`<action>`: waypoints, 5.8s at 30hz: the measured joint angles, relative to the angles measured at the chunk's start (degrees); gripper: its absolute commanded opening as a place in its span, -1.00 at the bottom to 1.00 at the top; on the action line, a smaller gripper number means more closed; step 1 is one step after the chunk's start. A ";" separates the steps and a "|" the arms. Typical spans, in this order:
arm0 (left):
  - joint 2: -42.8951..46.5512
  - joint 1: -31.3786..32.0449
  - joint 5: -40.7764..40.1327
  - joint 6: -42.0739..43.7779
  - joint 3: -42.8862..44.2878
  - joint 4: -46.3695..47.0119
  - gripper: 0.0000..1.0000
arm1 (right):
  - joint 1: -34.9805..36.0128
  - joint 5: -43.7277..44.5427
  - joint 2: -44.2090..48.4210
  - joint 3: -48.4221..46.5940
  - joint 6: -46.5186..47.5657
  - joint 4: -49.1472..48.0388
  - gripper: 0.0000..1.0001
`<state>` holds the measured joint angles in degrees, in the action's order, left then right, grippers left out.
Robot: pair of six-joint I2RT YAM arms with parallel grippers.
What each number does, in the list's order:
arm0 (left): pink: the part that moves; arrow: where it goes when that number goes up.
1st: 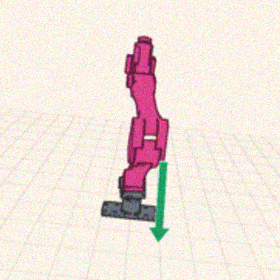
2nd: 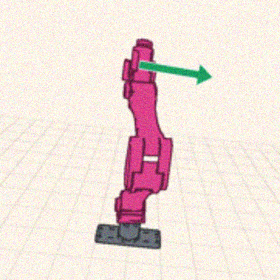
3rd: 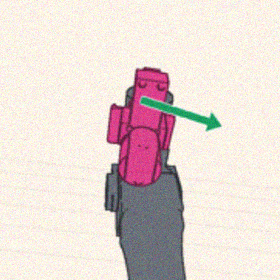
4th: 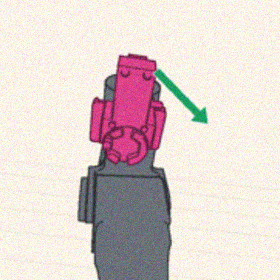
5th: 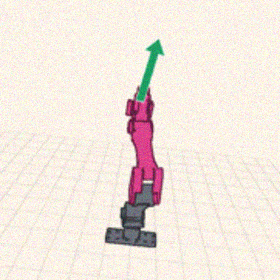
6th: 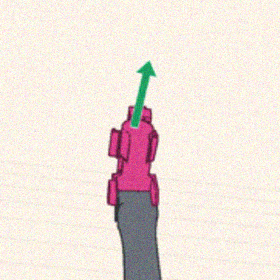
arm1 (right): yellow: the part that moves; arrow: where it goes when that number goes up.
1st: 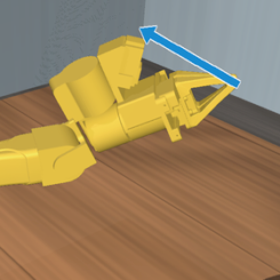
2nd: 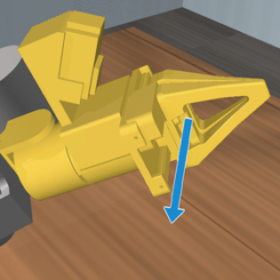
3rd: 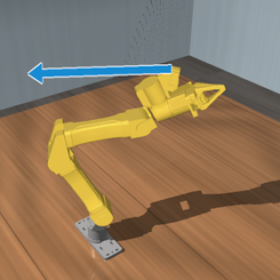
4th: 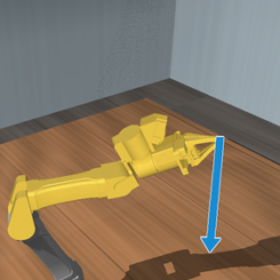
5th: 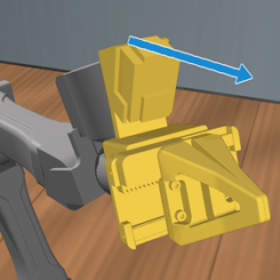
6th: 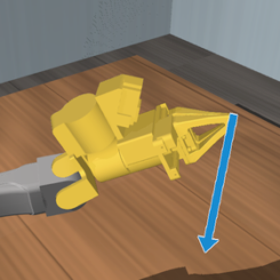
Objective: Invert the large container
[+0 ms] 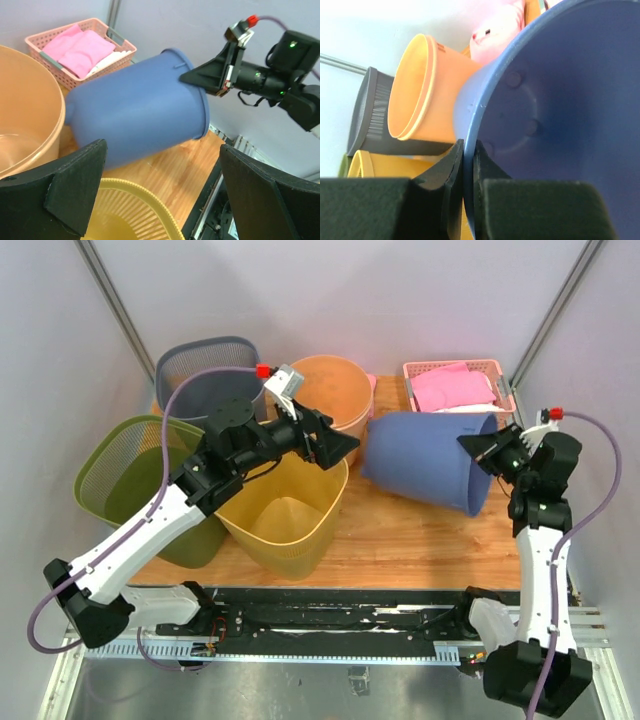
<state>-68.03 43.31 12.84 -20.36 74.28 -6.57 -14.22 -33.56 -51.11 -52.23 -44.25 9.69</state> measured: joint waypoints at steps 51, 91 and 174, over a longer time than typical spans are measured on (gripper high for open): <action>-32.15 21.29 -28.22 -0.94 21.81 -13.09 0.98 | 7.58 16.22 2.58 -6.51 21.07 33.64 -0.78; -39.52 14.19 -25.75 -1.03 34.67 -21.51 0.98 | -3.19 12.83 10.38 -4.57 23.23 36.87 -0.14; -30.58 13.62 -24.92 0.98 27.32 -20.22 0.98 | -7.06 4.28 8.85 4.61 22.95 26.73 -0.27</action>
<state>-98.61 56.93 -12.08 -19.38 101.60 -26.79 -21.28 -29.28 -42.26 -47.62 -21.30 36.42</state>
